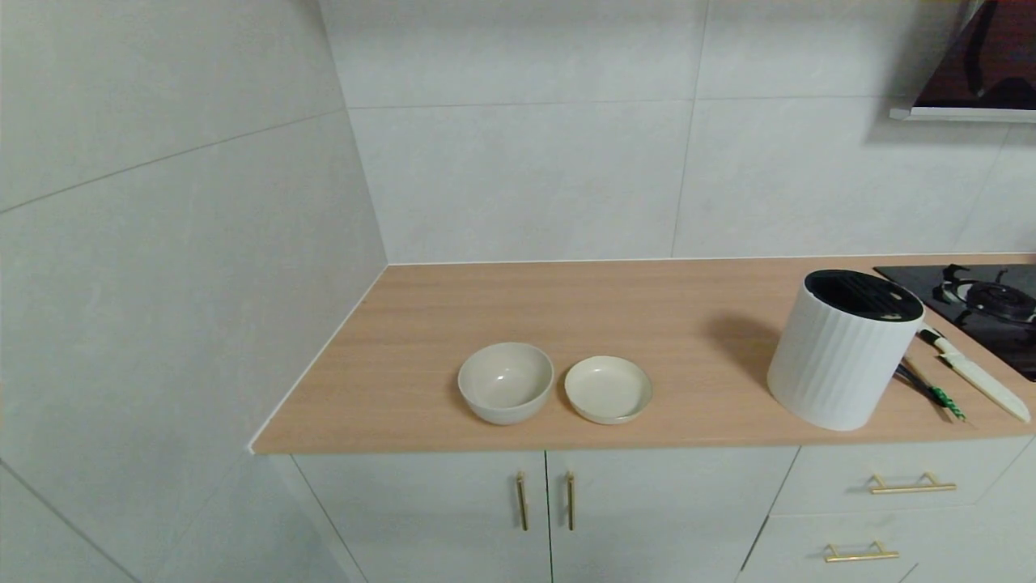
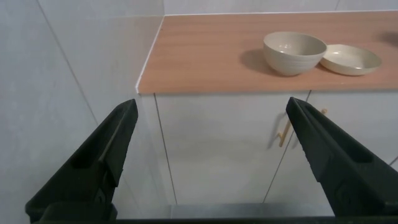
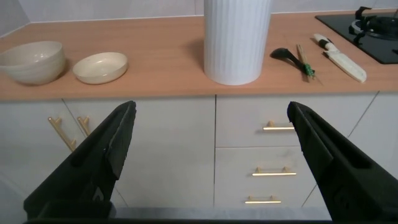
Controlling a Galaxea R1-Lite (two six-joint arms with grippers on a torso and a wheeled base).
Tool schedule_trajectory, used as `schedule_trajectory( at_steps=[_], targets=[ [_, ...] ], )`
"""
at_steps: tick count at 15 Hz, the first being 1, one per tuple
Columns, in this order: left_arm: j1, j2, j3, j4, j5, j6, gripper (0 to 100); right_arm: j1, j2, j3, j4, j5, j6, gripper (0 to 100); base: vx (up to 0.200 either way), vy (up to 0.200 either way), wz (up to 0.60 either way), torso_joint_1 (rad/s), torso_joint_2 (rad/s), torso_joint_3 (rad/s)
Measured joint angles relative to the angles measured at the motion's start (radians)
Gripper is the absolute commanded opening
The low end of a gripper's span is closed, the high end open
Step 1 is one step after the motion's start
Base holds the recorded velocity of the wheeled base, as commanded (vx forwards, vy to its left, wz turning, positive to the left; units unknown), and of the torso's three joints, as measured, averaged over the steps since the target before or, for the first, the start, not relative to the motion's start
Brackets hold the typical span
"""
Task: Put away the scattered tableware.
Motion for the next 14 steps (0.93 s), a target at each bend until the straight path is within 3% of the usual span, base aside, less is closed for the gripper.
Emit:
schedule_trajectory(
  at_steps=[5,14],
  targets=[
    [0.000,0.000,0.000,-0.001,0.000,0.000,100,0.000,0.000,0.000,0.000,0.000,0.000,100,0.000,0.000,0.00,-0.019,0.05,0.022],
    [0.000,0.000,0.000,0.000,0.000,0.000,100,0.000,0.000,0.000,0.000,0.000,0.000,100,0.000,0.000,0.00,-0.220,0.48,0.262]
  ],
)
